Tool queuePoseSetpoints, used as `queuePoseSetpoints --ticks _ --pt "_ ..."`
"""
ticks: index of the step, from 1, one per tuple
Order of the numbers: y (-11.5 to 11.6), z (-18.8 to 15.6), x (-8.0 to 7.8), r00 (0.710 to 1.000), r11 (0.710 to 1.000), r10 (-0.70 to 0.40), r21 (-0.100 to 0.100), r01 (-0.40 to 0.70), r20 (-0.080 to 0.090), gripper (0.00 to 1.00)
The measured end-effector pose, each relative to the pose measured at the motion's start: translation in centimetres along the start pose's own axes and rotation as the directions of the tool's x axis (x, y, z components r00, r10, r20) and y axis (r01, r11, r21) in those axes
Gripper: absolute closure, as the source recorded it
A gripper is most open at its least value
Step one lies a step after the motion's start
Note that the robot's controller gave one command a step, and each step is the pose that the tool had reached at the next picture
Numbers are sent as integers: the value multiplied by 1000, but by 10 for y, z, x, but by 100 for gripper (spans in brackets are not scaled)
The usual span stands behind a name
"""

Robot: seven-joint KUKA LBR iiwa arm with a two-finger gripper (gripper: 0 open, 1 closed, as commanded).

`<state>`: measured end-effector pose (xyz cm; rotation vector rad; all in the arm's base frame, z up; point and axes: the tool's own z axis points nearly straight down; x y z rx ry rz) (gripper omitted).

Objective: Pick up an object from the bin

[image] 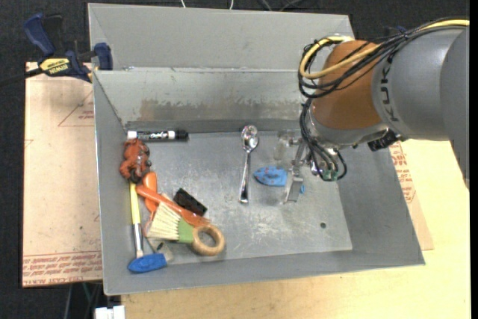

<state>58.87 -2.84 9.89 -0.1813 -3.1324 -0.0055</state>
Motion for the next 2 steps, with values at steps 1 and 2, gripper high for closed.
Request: queuePoseSetpoints --ticks 1,2 --pt "-4 30 3 999 999 -47 4 47 21 0" --pt "8 28 14 983 983 184 -2 -184 14 100"
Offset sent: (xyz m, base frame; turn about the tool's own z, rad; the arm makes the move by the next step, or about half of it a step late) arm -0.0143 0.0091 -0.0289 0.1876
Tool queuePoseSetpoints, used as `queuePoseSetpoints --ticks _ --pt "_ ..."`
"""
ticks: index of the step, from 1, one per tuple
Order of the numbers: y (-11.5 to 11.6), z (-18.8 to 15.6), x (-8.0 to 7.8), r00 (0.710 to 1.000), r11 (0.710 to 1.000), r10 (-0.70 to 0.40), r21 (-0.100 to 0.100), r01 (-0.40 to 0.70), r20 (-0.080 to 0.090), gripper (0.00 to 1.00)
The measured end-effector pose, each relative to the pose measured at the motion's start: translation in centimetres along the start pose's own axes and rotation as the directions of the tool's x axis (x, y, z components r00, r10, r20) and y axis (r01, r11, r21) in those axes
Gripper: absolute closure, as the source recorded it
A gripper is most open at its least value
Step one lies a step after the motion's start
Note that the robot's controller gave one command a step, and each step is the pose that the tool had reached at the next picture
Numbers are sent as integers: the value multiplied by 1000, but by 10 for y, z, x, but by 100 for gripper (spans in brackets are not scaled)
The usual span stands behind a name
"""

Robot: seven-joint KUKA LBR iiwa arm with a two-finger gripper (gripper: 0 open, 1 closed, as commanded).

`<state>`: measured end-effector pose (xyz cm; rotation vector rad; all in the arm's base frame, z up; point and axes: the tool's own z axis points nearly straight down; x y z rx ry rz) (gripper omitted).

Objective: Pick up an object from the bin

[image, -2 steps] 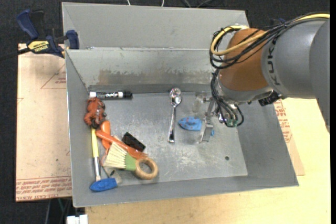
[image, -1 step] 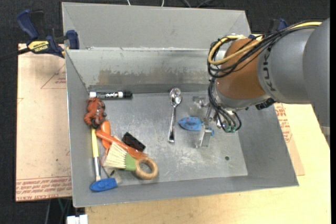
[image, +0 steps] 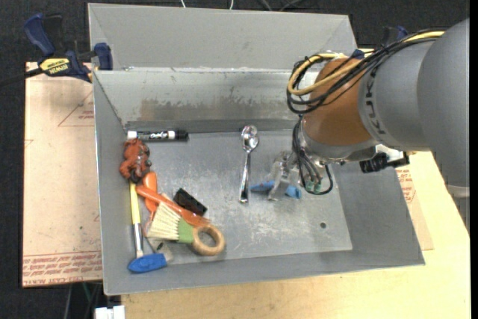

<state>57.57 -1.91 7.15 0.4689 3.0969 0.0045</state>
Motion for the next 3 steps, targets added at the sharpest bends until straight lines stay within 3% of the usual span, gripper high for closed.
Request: queuePoseSetpoints --ticks 1,3 --pt "0 0 0 1000 1000 0 0 0 0 100" --pt "0 -44 0 1000 1000 -2 -1 2 -1 100"
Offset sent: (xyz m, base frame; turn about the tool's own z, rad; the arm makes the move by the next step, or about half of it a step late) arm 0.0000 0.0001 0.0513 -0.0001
